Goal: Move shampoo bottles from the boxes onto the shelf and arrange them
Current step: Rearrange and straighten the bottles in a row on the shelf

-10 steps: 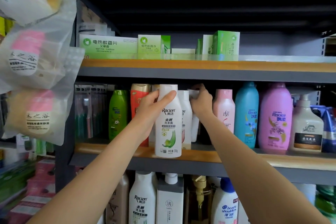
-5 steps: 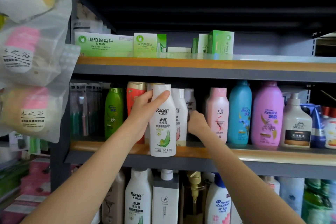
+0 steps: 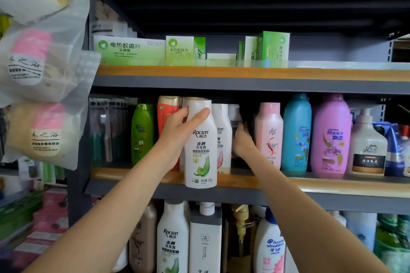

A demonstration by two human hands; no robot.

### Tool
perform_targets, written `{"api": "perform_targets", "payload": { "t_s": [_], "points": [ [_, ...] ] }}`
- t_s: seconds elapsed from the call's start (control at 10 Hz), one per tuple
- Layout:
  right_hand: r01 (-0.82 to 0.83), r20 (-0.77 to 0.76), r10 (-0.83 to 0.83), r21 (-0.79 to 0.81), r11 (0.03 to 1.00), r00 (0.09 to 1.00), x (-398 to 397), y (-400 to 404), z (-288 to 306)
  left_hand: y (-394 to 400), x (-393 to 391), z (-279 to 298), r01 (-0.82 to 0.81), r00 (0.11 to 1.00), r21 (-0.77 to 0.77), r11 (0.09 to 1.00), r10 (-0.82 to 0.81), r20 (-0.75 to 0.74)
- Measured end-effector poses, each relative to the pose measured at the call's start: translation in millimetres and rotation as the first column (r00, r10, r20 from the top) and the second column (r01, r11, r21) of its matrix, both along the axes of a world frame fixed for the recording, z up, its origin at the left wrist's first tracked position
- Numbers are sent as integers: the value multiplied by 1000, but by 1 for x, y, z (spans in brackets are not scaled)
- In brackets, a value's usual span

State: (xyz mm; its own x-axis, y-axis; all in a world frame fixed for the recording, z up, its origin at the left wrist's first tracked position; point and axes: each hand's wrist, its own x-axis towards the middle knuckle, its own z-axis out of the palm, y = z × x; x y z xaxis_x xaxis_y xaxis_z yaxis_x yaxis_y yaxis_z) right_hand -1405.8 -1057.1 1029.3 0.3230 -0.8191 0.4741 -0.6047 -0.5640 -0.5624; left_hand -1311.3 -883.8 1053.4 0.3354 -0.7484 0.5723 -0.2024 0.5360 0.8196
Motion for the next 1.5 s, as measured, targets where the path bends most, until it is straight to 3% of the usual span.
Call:
{"api": "perform_targets", "payload": {
  "t_s": [0.1,0.4,0.5,0.7,0.8,0.9,1.0,1.3,1.5],
  "points": [
    [-14,-31,13,-46,999,999,2,-7,-1,0,2,1,-1,1000,2,1000,1,2],
    [55,-153,-122,-384,922,981,11,-23,21,0,4,1,5,1000,4,1000,-5,8],
    [0,-140,-42,-289,957,989,8,-14,24,0,6,1,11,1000,4,1000,-11,5],
    [135,-4,-148,-384,914,989,13,-16,34,-1,6,1,24,1000,10,1000,-24,11],
    [179,-8,-191,-320,930,981,11,-10,37,-2,5,1,25,1000,14,1000,-26,13],
    [80,52,-69,-267,960,996,10,-8,38,-2,5,1,22,1000,17,1000,-22,9],
    [69,108,-46,-219,973,993,9,-8,44,-3,4,1,31,1000,17,999,-31,4],
    [-132,410,104,40,990,906,14,-3,54,-5,2,0,44,999,13,999,-44,2],
    [-362,567,225,140,922,792,27,-11,48,-5,3,-1,47,999,15,999,-47,-7]
  ]
}}
